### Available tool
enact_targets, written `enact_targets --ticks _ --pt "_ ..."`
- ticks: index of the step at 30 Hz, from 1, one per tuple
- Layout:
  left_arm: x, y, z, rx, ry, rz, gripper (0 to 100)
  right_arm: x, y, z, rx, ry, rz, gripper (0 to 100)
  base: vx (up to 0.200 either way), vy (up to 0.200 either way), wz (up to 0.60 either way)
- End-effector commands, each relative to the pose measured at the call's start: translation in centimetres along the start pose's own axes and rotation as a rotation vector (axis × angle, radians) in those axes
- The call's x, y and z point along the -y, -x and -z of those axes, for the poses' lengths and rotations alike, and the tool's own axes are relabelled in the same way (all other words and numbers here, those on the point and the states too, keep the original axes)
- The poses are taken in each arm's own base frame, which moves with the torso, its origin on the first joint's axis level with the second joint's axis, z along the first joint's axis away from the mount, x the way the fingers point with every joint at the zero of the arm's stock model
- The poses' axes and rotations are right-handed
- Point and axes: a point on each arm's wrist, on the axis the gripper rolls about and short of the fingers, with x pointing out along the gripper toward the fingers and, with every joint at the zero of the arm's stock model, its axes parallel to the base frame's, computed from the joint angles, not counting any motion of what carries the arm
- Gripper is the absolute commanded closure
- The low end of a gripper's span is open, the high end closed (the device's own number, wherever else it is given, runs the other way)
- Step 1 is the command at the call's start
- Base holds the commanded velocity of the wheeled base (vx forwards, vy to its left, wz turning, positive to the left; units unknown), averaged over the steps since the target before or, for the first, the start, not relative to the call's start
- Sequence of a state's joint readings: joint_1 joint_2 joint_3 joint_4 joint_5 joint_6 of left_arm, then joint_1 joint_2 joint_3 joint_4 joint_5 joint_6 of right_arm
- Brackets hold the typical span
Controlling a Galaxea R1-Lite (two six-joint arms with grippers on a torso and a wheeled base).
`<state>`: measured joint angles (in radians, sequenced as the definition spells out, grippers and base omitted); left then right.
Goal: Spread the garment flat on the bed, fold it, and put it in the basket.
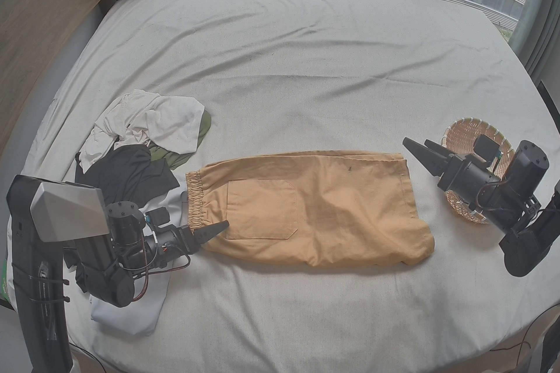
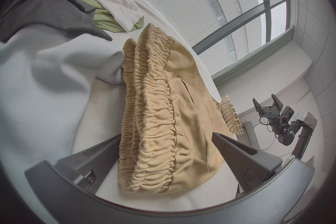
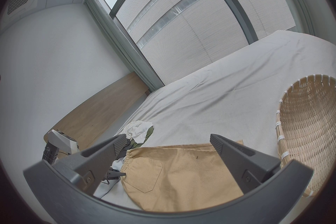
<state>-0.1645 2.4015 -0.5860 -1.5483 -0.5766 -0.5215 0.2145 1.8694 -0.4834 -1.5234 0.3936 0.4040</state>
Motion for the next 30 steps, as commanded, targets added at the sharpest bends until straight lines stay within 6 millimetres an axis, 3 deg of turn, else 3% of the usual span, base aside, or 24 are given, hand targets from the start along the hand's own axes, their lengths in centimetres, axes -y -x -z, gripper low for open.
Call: enact_targets --ticks 1,11,12,18,25,30 --pt "0.0 -0.1 -0.2 0.008 0.011 0.005 0 -0.2 -0.1 0.1 -0.004 -0.001 -0.009 0 0.000 0.000 0.00" --pt "0.4 -0.5 -0.2 0.029 0.033 -0.021 0 -0.4 -0.1 0.4 -0.016 -0.006 -0.016 0 0.000 0.000 0.00" --pt "0.4 -0.6 -0.1 0.030 0.037 -0.022 100 -0.4 -0.2 0.6 -0.020 -0.007 -0.017 0 0.000 0.000 0.00" --pt "0.4 -0.4 -1.0 0.058 0.033 -0.020 100 -0.1 -0.3 1.4 -0.044 -0.016 -0.010 0 0.000 0.000 0.00" --pt "2.3 2.9 -4.0 0.140 0.070 -0.013 100 0.4 -0.4 2.5 -0.076 -0.027 0.005 0 0.000 0.000 0.00" --pt "3.3 4.2 -4.1 0.134 0.073 -0.009 100 0.3 -0.4 2.5 -0.078 -0.028 0.004 0 0.000 0.000 0.00"
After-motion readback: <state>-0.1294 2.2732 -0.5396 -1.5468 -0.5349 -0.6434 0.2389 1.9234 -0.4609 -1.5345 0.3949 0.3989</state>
